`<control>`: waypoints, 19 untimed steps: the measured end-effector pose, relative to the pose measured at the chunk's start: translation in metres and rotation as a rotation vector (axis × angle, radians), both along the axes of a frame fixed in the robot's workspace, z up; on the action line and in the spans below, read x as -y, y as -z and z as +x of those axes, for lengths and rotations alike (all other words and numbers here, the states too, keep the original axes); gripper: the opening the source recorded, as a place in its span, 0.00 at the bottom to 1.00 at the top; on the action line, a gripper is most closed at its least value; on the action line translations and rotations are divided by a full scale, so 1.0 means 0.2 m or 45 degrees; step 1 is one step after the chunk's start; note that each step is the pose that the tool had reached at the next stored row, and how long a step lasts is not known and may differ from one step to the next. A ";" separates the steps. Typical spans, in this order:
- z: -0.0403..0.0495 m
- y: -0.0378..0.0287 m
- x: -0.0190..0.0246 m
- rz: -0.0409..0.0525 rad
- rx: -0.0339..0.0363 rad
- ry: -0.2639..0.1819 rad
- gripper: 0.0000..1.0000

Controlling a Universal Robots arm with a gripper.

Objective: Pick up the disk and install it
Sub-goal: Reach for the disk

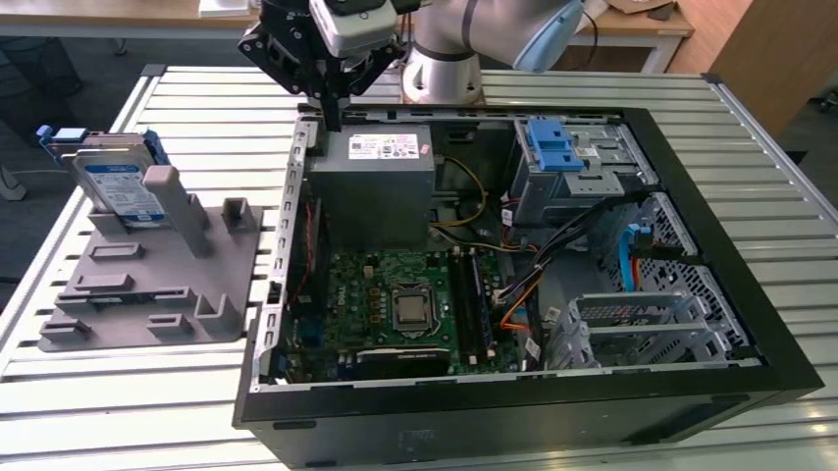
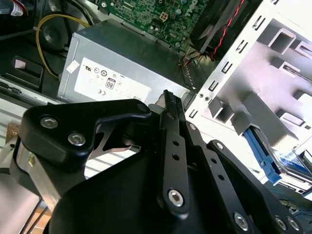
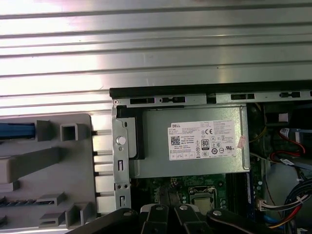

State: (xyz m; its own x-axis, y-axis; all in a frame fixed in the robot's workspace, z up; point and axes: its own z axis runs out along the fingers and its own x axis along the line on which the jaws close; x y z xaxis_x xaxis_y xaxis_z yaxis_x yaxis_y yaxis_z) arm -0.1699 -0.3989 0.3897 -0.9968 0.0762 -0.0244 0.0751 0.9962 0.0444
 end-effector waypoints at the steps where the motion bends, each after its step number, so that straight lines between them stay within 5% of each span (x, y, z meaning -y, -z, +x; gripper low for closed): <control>1: -0.027 0.004 0.000 0.000 0.0000 0.000 0.11; 19: -0.058 0.005 0.000 0.000 0.0000 0.000 0.11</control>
State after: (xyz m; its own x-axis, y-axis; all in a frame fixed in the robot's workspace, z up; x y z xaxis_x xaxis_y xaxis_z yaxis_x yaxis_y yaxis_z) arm -0.1815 -0.3989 0.3887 -0.9968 0.0762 -0.0245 0.0751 0.9962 0.0444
